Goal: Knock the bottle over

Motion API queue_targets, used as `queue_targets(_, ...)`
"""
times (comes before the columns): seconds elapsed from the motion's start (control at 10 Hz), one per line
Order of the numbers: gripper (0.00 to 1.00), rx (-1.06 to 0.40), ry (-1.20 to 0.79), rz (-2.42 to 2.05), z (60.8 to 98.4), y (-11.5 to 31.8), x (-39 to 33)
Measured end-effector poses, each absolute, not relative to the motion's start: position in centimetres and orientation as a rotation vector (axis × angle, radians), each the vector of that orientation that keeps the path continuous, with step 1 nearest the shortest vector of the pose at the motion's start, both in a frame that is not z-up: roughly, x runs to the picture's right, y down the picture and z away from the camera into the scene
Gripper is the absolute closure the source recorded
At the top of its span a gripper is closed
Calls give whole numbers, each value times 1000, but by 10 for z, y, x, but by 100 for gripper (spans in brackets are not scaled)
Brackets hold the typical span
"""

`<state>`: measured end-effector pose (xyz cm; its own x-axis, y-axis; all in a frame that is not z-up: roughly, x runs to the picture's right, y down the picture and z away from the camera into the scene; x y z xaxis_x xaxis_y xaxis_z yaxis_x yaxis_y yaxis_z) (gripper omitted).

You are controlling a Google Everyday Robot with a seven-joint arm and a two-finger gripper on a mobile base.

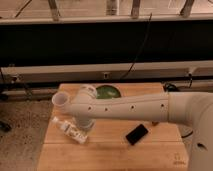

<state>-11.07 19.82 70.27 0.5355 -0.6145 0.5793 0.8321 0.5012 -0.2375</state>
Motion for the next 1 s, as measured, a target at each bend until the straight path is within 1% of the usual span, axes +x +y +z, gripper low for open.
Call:
queue_targets(0.3, 98, -520, -482, -943, 696, 204, -131)
queue_targets(0.7, 98, -512, -504, -966, 694, 203, -133)
queue_targets(1.0, 98, -503, -525, -988, 691, 203, -149)
